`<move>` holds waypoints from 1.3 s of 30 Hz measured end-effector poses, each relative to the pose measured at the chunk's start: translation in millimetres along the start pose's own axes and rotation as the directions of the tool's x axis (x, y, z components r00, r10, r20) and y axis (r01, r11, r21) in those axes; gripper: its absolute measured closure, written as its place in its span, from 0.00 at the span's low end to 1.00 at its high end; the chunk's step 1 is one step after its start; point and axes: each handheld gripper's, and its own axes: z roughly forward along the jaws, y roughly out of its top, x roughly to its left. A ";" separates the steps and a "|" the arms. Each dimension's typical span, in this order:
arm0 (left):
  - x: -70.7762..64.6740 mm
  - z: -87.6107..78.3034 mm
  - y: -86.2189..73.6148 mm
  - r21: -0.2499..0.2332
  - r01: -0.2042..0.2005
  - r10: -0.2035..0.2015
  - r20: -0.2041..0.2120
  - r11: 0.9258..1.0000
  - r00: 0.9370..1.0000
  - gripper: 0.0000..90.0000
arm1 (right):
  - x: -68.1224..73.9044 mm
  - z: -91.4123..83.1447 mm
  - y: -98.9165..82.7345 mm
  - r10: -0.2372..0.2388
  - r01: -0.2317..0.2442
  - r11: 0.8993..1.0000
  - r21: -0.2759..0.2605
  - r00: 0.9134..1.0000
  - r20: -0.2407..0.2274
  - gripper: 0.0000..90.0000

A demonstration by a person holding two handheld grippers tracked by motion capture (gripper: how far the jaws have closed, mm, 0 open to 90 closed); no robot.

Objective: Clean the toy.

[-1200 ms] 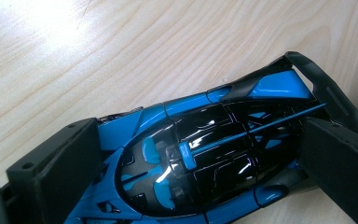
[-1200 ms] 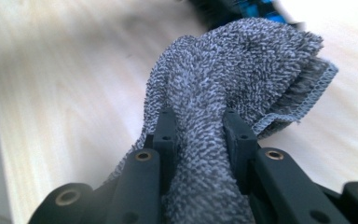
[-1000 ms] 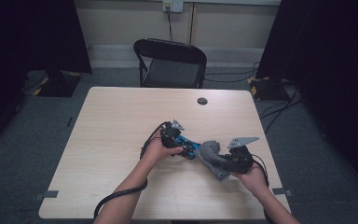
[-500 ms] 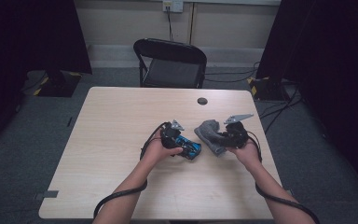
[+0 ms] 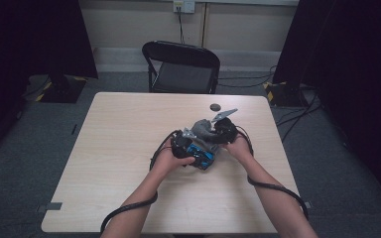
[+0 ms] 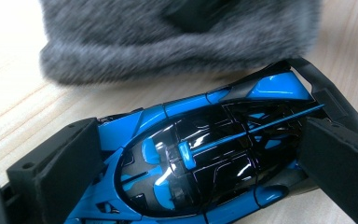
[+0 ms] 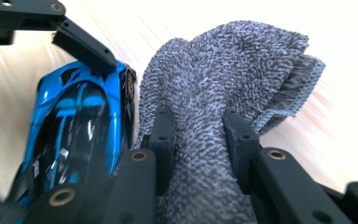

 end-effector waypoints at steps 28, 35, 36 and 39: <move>-1.3 -1.1 1.0 0.005 0.025 -0.024 -0.009 1.000 1.000 0.00 | 4.0 18.2 -6.1 0.033 -0.040 0.996 0.080 0.995 0.090 0.77; -5.2 -14.4 4.0 0.009 -0.001 0.001 -0.030 1.000 1.000 0.19 | 5.4 18.4 -1.2 0.012 -0.017 0.997 0.074 0.997 0.071 0.79; -4.6 -13.7 1.7 0.013 0.001 0.000 -0.042 1.000 0.999 0.19 | 6.0 18.2 -0.6 0.012 -0.017 0.997 0.072 0.998 0.068 0.79; -1.5 -13.7 -2.0 0.000 0.039 -0.039 -0.036 0.999 0.999 0.17 | 7.0 17.1 0.9 0.005 -0.009 0.998 0.062 0.998 0.062 0.79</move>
